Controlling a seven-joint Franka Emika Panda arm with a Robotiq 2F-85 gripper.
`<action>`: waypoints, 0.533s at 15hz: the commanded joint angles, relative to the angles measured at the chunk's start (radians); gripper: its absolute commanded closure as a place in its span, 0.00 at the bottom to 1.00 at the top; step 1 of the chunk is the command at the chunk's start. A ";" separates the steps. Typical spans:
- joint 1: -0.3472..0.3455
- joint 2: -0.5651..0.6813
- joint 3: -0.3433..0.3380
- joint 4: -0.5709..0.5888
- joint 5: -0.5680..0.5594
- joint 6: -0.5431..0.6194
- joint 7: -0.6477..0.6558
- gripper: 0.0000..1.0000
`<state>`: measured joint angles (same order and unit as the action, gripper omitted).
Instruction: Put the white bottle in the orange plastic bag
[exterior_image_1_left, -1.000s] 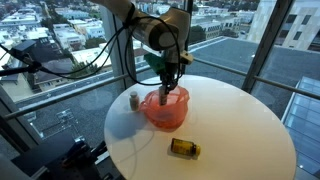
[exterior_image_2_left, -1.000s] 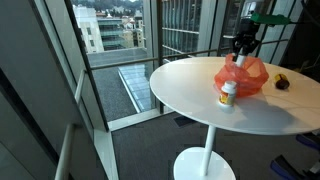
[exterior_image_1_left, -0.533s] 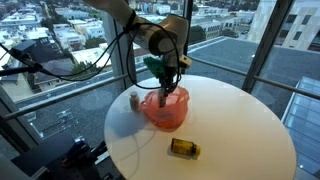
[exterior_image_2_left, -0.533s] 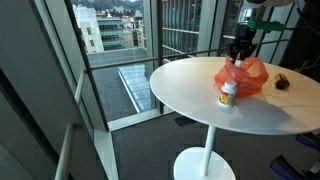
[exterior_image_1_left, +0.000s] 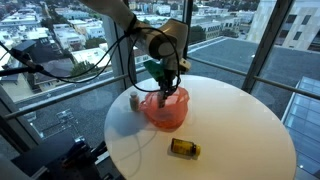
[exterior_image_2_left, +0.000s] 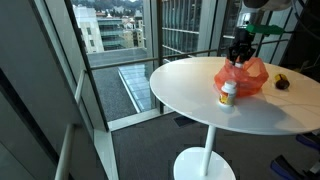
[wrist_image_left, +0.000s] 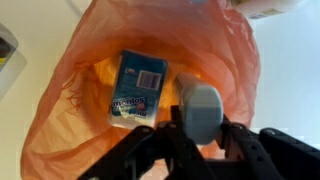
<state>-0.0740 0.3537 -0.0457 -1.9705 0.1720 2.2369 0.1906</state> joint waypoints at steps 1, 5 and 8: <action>-0.001 0.006 0.002 0.012 0.019 0.003 -0.026 0.57; -0.001 0.006 0.001 0.013 0.013 -0.002 -0.026 0.18; -0.002 0.000 0.002 0.012 0.014 -0.006 -0.031 0.00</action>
<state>-0.0740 0.3580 -0.0453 -1.9704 0.1720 2.2369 0.1883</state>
